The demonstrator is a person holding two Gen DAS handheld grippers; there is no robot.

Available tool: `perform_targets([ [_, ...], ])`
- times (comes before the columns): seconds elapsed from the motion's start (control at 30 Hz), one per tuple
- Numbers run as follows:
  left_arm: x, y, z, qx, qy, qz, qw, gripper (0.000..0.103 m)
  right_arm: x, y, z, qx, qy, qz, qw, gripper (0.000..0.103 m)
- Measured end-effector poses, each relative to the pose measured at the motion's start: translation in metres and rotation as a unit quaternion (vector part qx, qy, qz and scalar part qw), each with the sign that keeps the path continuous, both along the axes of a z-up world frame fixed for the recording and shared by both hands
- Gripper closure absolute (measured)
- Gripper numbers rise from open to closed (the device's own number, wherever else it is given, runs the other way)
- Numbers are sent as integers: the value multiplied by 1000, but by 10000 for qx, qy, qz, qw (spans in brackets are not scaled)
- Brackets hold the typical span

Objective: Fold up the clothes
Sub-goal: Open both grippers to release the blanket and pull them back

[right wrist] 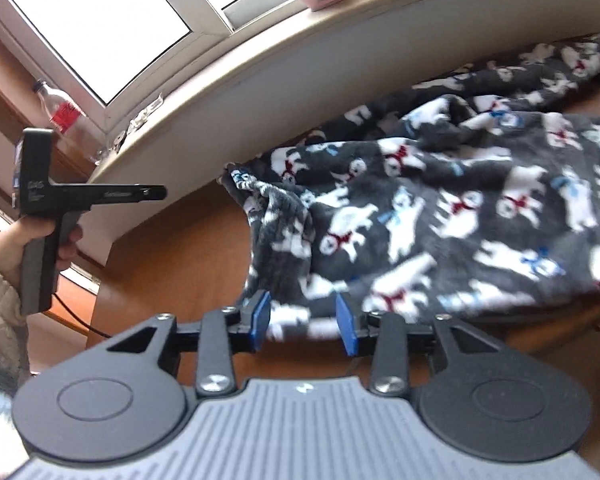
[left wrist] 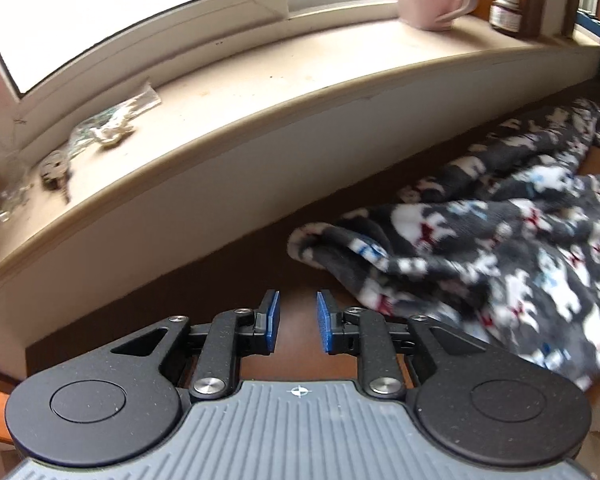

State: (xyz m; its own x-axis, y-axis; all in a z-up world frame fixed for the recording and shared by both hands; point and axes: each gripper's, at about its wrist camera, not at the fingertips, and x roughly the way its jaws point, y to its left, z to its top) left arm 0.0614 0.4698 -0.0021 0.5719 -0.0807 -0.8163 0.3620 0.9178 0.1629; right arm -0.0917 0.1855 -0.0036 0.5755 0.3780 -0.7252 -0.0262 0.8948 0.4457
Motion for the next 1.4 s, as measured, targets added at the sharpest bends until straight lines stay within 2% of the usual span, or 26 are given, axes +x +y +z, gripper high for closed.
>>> perform_targets([
  [0.07, -17, 6, 12, 41, -59, 41, 10000, 75, -20, -4, 6, 61, 160, 97, 9998, 63],
  [0.1, -15, 4, 9, 30, -91, 71, 9999, 75, -25, -6, 8, 67, 183, 139, 9997, 63],
  [0.2, -50, 12, 36, -34, -352, 378, 9987, 75, -41, -15, 13, 36, 230, 333, 9992, 63],
  [0.27, -88, 15, 56, 35, -564, 710, 9959, 75, -53, -24, 18, -5, 174, 518, 9985, 63],
  [0.4, -144, 6, 74, 179, -732, 1070, 9914, 73, -81, -45, 26, -25, 11, 982, 9952, 63],
  [0.57, -224, -5, 99, 505, -1042, 1584, 9806, 73, -114, -65, 32, 30, -127, 1592, 9872, 63],
  [0.7, -257, -4, 120, 643, -1190, 1909, 9722, 73, -133, -74, 41, -16, -232, 1912, 9813, 63],
  [0.8, -281, -4, 137, 751, -1308, 2162, 9646, 73, -140, -85, 49, 10, -345, 1911, 9810, 63],
  [0.9, -281, -14, 153, 909, -1568, 2096, 9609, 73, -146, -97, 55, 21, -403, 1851, 9819, 63],
  [1.0, -280, -11, 168, 865, -1730, 2182, 9565, 73, -152, -108, 57, 48, -372, 1802, 9829, 63],
  [1.1, -289, 1, 179, 1078, -1810, 2453, 9463, 73, -158, -107, 44, 44, -134, 1862, 9824, 63],
  [1.17, -310, 13, 185, 1236, -1758, 2765, 9367, 73, -157, -99, 36, 167, 32, 2007, 9795, 63],
  [1.3, -359, 33, 191, 1492, -1597, 3190, 9222, 73, -146, -66, 37, 230, -157, 2581, 9657, 63],
  [1.33, -377, 42, 193, 1602, -1520, 3375, 9150, 73, -142, -57, 38, 244, -207, 2726, 9616, 63],
  [1.4, -391, 51, 194, 1652, -1448, 3547, 9088, 73, -138, -41, 38, 306, -235, 2932, 9553, 63],
])
